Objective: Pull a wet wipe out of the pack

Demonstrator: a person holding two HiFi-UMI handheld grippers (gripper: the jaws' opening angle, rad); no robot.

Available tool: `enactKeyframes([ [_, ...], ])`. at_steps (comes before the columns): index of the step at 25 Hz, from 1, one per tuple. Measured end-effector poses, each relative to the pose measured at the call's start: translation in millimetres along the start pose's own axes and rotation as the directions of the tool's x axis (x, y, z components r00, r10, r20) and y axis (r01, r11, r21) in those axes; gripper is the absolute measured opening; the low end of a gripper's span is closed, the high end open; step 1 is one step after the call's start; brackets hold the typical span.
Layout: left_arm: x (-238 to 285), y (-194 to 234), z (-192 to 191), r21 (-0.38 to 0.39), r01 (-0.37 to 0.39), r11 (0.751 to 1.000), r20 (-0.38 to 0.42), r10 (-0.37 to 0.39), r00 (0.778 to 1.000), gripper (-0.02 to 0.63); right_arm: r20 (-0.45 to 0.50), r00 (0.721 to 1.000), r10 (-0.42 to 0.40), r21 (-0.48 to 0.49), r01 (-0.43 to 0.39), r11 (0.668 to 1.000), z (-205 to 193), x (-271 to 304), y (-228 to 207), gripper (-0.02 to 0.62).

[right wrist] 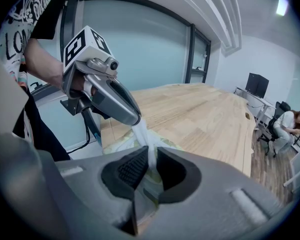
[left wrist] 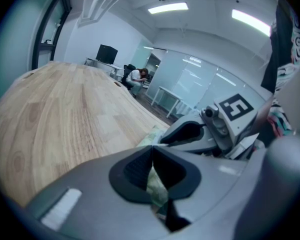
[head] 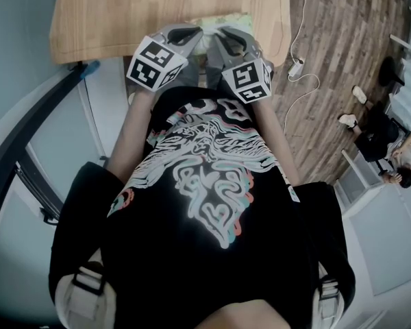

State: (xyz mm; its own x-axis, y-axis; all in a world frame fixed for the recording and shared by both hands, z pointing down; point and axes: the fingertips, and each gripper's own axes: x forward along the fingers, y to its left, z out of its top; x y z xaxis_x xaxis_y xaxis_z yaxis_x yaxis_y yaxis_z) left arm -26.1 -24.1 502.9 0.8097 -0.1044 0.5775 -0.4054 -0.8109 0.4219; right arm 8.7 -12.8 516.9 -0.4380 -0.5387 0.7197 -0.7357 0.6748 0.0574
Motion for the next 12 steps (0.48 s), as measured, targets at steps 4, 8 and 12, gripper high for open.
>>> enactKeyframes([
  [4,-2.4,-0.1,1.0,0.007,-0.002,1.000,0.006,0.002,1.000,-0.008,0.007,1.000,-0.001,0.000,0.001,1.000,1.8,0.3,0.9,0.054],
  [8,-4.6,-0.6,0.1,0.011,0.000,1.000,0.003,0.000,1.000,-0.008,0.010,1.000,-0.001,0.008,0.001,1.000,1.8,0.6,1.6,0.054],
  [12,-6.5,0.0,-0.7,0.014,-0.006,1.000,0.003,0.006,1.000,-0.008,0.005,1.000,-0.006,0.002,0.006,1.000,1.7,-0.3,0.7,0.054],
])
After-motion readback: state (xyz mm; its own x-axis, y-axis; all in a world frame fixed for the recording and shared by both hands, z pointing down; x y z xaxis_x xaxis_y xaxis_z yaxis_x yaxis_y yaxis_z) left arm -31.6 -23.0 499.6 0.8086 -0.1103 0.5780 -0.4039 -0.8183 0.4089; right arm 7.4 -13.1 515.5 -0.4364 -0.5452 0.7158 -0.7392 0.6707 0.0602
